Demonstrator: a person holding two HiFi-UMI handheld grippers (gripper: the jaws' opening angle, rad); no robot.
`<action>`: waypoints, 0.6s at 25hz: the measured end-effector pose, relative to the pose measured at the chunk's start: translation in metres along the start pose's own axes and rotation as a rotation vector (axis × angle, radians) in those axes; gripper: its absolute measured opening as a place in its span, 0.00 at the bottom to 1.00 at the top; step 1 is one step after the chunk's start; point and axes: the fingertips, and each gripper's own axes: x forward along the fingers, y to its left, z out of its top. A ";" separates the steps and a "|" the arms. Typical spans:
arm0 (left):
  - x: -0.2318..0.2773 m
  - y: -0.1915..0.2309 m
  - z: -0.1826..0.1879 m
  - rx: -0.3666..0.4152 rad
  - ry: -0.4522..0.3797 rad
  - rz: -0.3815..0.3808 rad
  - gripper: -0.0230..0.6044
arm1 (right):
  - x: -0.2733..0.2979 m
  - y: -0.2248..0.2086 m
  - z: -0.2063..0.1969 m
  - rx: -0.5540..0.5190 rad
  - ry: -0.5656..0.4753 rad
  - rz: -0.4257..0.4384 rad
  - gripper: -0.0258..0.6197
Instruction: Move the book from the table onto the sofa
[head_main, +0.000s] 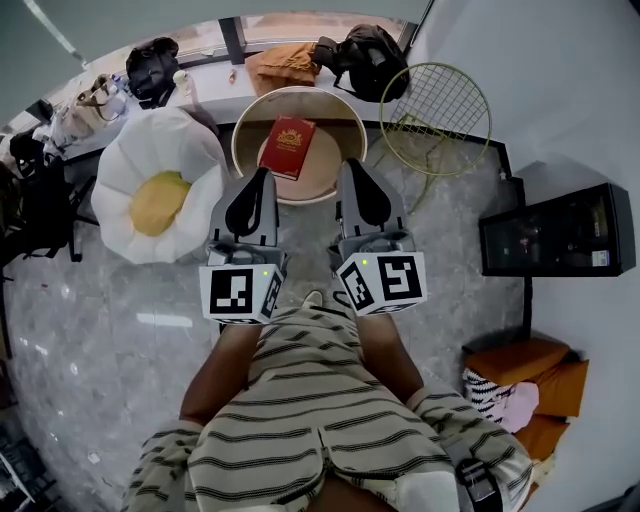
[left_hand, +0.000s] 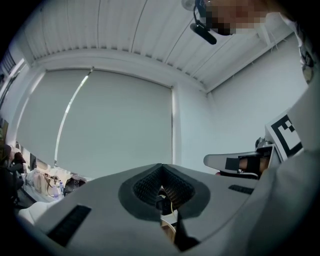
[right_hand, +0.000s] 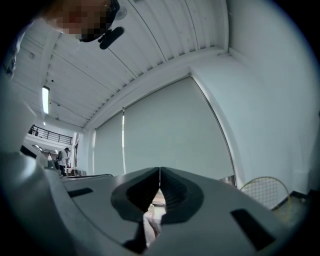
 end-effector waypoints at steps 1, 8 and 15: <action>0.004 0.003 -0.003 0.000 0.003 -0.002 0.05 | 0.005 -0.002 -0.003 0.002 0.006 -0.006 0.06; 0.048 0.047 -0.025 -0.037 0.028 -0.027 0.05 | 0.062 -0.004 -0.027 -0.011 0.049 -0.042 0.06; 0.113 0.113 -0.037 -0.064 0.068 -0.087 0.05 | 0.149 -0.005 -0.050 -0.018 0.091 -0.105 0.06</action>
